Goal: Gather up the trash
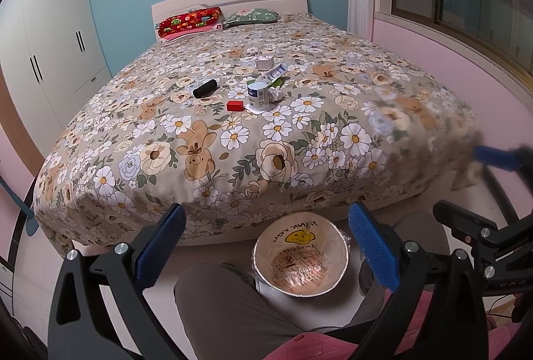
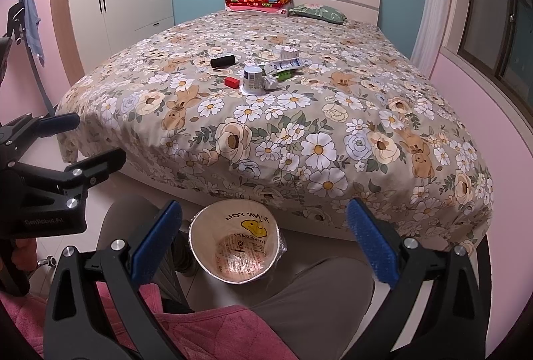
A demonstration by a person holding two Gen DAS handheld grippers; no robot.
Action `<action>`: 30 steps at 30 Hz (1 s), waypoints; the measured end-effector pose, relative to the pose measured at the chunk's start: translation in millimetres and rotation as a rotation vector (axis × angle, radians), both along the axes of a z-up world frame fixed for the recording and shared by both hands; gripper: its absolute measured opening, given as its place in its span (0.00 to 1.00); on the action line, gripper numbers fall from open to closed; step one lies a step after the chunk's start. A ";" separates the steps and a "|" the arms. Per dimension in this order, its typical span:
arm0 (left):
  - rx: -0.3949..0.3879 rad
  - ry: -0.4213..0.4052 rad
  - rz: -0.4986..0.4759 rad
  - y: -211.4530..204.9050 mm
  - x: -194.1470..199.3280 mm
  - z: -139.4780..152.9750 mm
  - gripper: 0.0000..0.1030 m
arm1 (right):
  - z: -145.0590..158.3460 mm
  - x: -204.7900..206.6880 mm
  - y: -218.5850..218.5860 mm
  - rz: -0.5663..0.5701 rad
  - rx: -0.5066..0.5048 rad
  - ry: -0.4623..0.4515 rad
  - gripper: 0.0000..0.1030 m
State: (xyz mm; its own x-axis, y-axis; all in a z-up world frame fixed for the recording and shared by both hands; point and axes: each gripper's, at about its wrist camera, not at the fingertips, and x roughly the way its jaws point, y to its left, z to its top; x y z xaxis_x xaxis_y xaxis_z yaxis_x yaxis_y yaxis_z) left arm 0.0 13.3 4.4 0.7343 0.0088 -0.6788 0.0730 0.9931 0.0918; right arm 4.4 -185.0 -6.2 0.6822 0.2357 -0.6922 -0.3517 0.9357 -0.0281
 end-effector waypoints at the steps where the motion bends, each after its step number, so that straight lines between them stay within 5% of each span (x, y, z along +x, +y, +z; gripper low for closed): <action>1: 0.001 0.001 0.000 -0.3 0.0 -0.2 0.96 | -0.1 0.0 0.1 0.000 0.000 0.000 0.94; 30: -0.005 0.002 0.003 2.9 0.3 2.7 0.96 | -0.1 1.7 0.3 -0.005 -0.004 0.015 0.94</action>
State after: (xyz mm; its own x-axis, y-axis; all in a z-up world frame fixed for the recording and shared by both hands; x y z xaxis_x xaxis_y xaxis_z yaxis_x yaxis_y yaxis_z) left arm 0.4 16.2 7.1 0.7328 0.0073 -0.6805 0.0703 0.9938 0.0864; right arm 6.0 -184.7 -6.3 0.6727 0.2296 -0.7034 -0.3472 0.9374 -0.0260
